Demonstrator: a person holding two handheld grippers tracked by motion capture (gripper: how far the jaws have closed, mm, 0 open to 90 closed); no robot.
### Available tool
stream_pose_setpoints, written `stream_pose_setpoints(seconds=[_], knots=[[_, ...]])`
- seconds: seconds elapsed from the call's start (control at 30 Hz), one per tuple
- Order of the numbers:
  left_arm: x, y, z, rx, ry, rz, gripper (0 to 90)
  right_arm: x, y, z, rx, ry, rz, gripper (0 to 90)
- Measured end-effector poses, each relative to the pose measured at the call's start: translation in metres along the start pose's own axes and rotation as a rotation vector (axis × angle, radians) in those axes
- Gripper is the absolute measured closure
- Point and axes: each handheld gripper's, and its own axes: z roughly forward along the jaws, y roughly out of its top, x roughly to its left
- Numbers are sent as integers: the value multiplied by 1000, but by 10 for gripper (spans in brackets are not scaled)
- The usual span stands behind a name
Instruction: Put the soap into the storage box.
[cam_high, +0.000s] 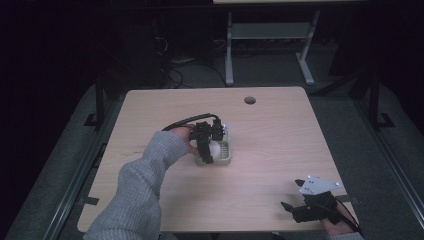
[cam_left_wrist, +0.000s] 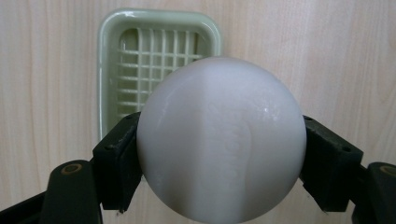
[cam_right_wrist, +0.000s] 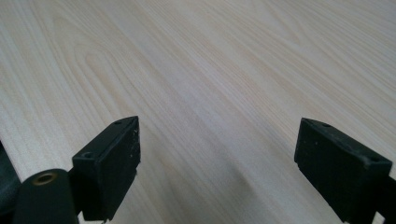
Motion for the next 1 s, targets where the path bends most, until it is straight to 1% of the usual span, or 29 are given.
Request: stream_pose_setpoints(seconds=[0.03,0.17,0.23,0.3,0.37,0.43,0.47,0.53,0.67,0.83,0.87,1.0], knots=[[1,0,1,0,-6,-3,242,0,0,0,0,0,0,139],[4,0,4,0,2,-5,242,0,0,0,0,-2,2,139],[7,-1,5,-1,-1,-17,242,0,0,0,0,0,-1,139],[11,-2,6,-2,6,-19,242,0,0,0,2,0,-1,139],[13,-3,8,0,2,-31,242,0,0,1,2,0,-1,139],[15,-3,9,-2,7,-32,242,0,0,1,1,-1,0,139],[15,-3,10,-1,3,-35,242,0,0,1,2,0,2,139],[16,-2,12,4,10,-33,242,0,0,1,1,-2,2,139],[18,0,16,12,9,-37,242,0,0,0,1,-1,1,139],[21,2,19,4,14,-45,242,0,0,1,3,1,1,139],[22,2,20,7,15,-42,241,0,0,1,3,1,1,139],[25,2,24,10,15,-51,242,0,0,0,6,1,0,139]])
